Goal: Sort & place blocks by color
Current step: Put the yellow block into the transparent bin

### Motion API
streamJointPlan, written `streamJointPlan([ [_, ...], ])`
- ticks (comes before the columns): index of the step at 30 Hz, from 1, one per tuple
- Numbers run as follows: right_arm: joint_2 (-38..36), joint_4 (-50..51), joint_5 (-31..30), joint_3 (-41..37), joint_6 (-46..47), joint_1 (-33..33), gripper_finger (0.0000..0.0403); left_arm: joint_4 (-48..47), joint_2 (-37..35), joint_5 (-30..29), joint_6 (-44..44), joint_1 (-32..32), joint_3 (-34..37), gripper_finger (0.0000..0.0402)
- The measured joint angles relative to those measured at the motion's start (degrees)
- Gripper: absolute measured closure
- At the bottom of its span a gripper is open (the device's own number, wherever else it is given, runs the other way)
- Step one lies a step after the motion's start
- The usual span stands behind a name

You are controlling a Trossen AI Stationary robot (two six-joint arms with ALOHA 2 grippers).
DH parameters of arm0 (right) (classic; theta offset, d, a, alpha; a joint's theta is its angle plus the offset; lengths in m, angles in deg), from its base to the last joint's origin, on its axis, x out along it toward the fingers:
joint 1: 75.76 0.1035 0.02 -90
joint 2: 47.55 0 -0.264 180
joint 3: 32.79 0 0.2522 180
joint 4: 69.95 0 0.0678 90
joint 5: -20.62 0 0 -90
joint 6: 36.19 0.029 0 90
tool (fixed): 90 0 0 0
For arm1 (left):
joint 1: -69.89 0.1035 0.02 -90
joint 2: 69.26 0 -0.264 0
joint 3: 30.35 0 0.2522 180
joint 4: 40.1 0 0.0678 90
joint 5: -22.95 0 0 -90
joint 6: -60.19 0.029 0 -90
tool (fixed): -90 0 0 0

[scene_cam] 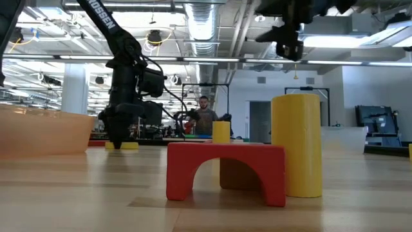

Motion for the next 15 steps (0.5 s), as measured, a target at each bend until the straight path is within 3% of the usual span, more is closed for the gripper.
streamJointPlan([
  [3,-2.5,4.0,-1.6,-0.1,-2.0,0.3,0.0165,0.8,0.3,5.5,-2.8,-1.5,-2.1,0.033],
  [8,-8.0,11.1,-11.1,-0.1,-2.9,1.1,0.0165,10.5,-0.8,14.6,-8.4,-7.4,-6.2,0.033],
  [12,-11.4,16.0,-17.4,0.0,-2.8,1.3,0.0165,28.5,-1.0,26.0,-12.4,-12.8,-8.0,0.0322],
  [15,-12.5,18.5,-18.2,0.0,-3.4,1.3,0.0165,43.3,-1.0,37.1,-16.2,-15.6,-8.2,0.0306],
])
